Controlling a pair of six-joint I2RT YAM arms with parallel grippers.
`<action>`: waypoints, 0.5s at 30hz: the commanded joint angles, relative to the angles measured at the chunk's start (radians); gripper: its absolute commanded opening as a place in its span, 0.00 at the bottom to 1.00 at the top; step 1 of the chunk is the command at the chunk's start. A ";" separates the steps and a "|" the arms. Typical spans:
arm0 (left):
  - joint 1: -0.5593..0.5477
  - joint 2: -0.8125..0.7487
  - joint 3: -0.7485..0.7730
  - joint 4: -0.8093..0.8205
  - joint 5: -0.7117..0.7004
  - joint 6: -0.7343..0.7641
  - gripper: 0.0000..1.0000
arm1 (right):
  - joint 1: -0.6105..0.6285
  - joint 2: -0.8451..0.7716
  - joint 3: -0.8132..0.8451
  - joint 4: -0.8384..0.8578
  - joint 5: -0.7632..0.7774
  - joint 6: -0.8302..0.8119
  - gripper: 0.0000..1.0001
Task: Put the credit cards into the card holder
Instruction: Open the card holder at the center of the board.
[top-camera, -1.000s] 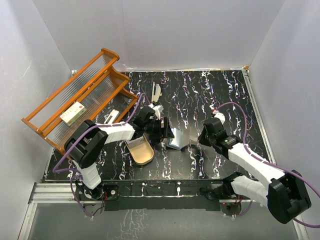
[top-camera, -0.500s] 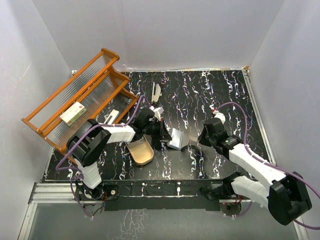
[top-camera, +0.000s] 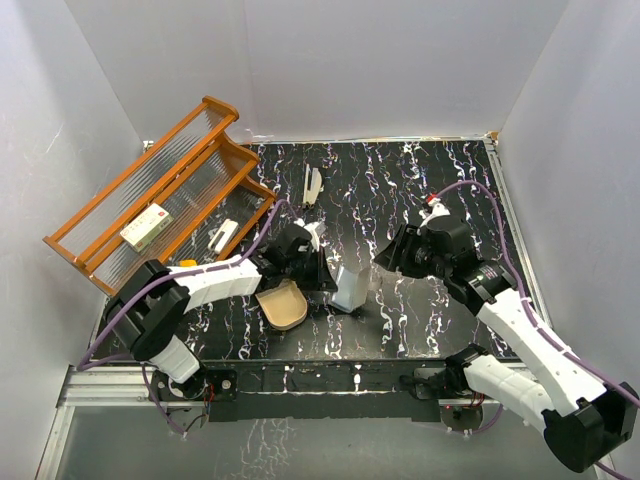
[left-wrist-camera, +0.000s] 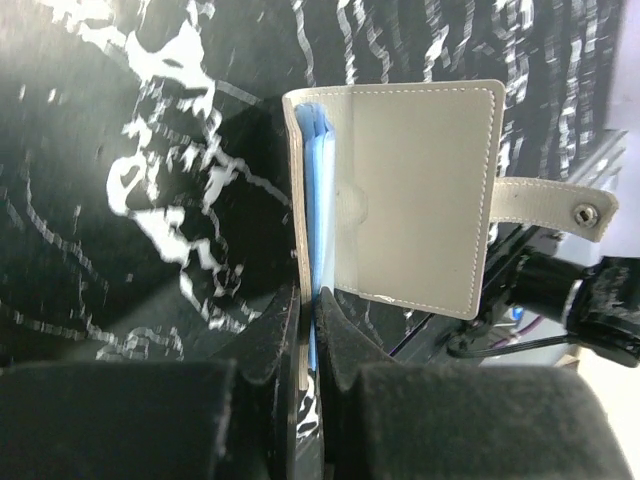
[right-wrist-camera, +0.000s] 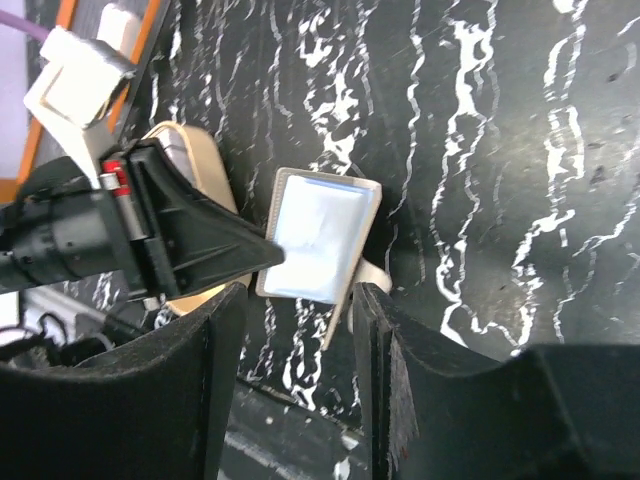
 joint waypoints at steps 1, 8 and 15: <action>-0.056 -0.078 0.048 -0.244 -0.152 0.009 0.00 | 0.007 -0.030 0.026 0.067 -0.135 0.057 0.45; -0.100 -0.111 0.081 -0.323 -0.235 -0.012 0.00 | 0.075 0.055 -0.024 0.213 -0.180 0.130 0.43; -0.116 -0.107 0.094 -0.367 -0.276 -0.039 0.00 | 0.213 0.207 -0.047 0.310 -0.054 0.179 0.38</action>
